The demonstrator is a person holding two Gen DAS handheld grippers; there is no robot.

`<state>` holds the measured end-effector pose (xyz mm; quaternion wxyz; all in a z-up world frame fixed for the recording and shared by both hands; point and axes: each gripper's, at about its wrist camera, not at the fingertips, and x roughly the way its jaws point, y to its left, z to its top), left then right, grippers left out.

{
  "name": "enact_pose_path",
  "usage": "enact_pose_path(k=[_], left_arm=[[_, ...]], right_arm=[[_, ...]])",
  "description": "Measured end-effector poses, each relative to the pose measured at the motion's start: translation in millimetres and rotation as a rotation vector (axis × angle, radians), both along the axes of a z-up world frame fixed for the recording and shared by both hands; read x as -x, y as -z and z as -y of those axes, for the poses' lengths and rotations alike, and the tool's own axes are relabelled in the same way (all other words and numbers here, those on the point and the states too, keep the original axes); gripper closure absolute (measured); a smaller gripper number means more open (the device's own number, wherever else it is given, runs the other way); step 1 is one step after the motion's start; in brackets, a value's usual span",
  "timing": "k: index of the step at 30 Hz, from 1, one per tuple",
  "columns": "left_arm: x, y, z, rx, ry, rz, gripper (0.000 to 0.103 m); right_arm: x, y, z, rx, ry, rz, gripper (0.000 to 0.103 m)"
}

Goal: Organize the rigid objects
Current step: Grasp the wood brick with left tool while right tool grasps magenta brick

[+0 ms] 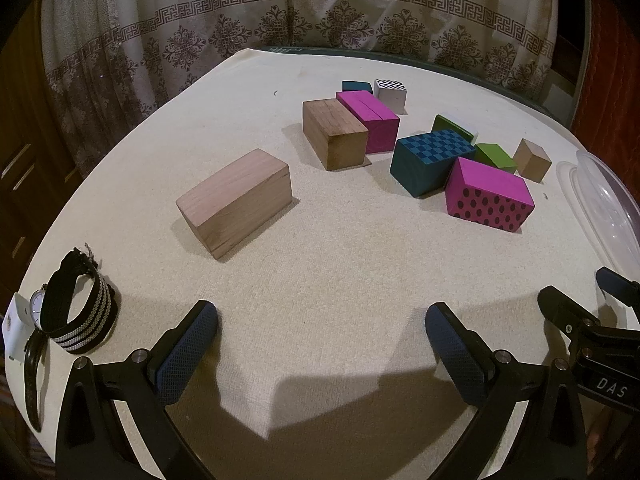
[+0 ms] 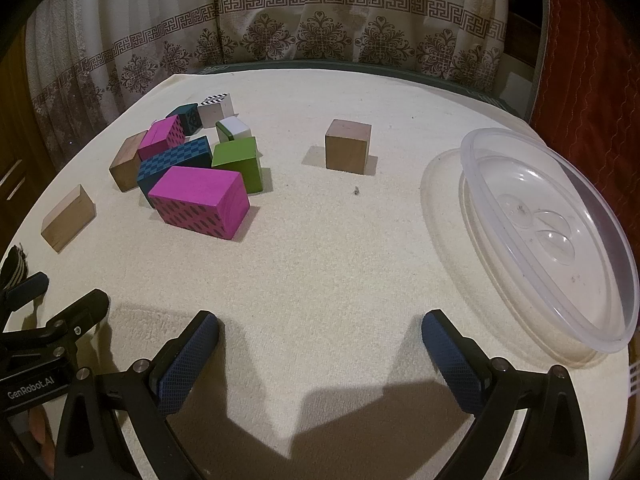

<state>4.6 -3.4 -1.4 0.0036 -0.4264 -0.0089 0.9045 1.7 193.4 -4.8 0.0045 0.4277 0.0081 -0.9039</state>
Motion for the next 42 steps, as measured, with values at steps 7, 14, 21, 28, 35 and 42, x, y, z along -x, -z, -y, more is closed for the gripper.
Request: enact_pose_path(k=[7, 14, 21, 28, 35, 42], left_arm=[[-0.3, 0.3, 0.3, 0.001, 0.0, 0.001, 0.0], [3.1, -1.3, -0.4, -0.015, -0.001, -0.005, 0.0], [2.1, -4.5, 2.8, -0.065, -0.005, -0.025, 0.0], [9.2, -16.2, 18.6, -0.065, -0.049, -0.069, 0.001], [37.7, -12.9, 37.3, -0.104, -0.1, -0.019, 0.012], [53.0, -15.3, 34.3, -0.08, -0.132, -0.03, 0.024]], right_arm=[[-1.7, 0.2, -0.2, 0.005, -0.001, 0.0, 0.0], [0.4, -1.1, 0.6, -0.002, -0.006, 0.004, 0.0], [-1.6, -0.5, -0.8, -0.002, -0.006, 0.002, 0.0], [-1.2, -1.1, -0.4, -0.004, -0.007, 0.003, 0.0], [0.6, -2.2, -1.1, 0.0, -0.007, 0.004, 0.0], [0.3, -3.6, -0.7, 0.007, -0.007, 0.001, 0.0]])
